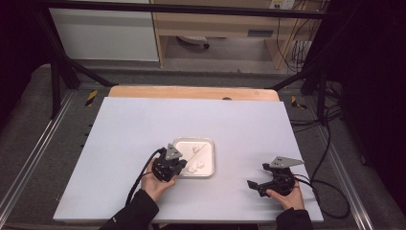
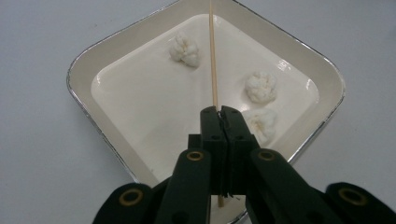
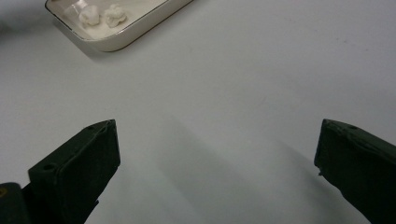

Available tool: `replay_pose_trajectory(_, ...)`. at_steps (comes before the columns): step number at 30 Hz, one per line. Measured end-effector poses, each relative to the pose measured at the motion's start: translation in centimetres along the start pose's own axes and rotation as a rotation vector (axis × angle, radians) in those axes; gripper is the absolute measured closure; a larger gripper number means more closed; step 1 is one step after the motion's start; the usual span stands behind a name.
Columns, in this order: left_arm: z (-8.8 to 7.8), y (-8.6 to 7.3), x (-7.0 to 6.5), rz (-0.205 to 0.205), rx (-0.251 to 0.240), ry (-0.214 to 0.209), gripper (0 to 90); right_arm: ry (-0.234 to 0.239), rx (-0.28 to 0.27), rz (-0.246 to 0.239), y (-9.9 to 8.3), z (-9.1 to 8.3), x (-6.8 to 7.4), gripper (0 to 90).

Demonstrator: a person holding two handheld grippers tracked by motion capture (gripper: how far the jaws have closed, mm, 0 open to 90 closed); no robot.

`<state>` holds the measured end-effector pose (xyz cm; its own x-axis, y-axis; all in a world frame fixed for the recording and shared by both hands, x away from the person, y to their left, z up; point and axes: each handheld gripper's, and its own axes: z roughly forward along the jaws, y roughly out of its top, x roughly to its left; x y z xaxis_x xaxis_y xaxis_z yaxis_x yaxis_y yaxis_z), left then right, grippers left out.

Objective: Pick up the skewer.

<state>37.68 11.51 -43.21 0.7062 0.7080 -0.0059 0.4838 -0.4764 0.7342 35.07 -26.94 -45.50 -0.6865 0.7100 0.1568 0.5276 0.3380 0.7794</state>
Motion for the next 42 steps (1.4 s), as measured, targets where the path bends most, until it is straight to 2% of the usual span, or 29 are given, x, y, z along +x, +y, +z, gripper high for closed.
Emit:
replay_pose_trajectory(3, -0.2, 0.1, 0.0, 0.008, 0.001, -0.003, 88.6, -0.002, -0.001, -0.002, 0.0, 0.0, 0.0, 0.7)
replay_pose_trajectory(13, -0.8, 0.4, -0.3, 0.037, 0.003, -0.051, 88.6, -0.021, -0.015, -0.015, 0.3, -0.1, 0.2, 0.7)
replay_pose_trajectory(24, -1.3, 0.7, -0.7, 0.061, 0.001, -0.095, 88.6, -0.061, -0.002, -0.095, 0.8, 0.3, 1.2, 0.7)
replay_pose_trajectory(32, -1.7, 1.1, -0.9, 0.083, 0.011, -0.118, 88.6, -0.105, 0.025, -0.183, 1.8, 0.8, 2.3, 0.7)
replay_pose_trajectory(35, -1.8, 1.2, -1.0, 0.095, 0.017, -0.127, 88.6, -0.108, 0.031, -0.204, 2.0, 0.9, 2.6, 0.7)
replay_pose_trajectory(36, -1.8, 1.2, -1.0, 0.1, 0.021, -0.131, 88.6, -0.119, 0.045, -0.231, 2.1, 1.0, 2.8, 0.8)
replay_pose_trajectory(37, -1.9, 1.3, -1.1, 0.106, 0.022, -0.131, 88.6, -0.119, 0.045, -0.231, 2.1, 1.0, 2.8, 0.8)
replay_pose_trajectory(39, -1.8, 1.4, -1.2, 0.122, 0.033, -0.135, 88.6, -0.13, 0.061, -0.266, 2.4, 1.1, 3.3, 0.8)
replay_pose_trajectory(42, -1.8, 1.6, -1.3, 0.131, 0.039, -0.14, 88.6, -0.134, 0.067, -0.292, 2.6, 1.2, 3.7, 1.0)
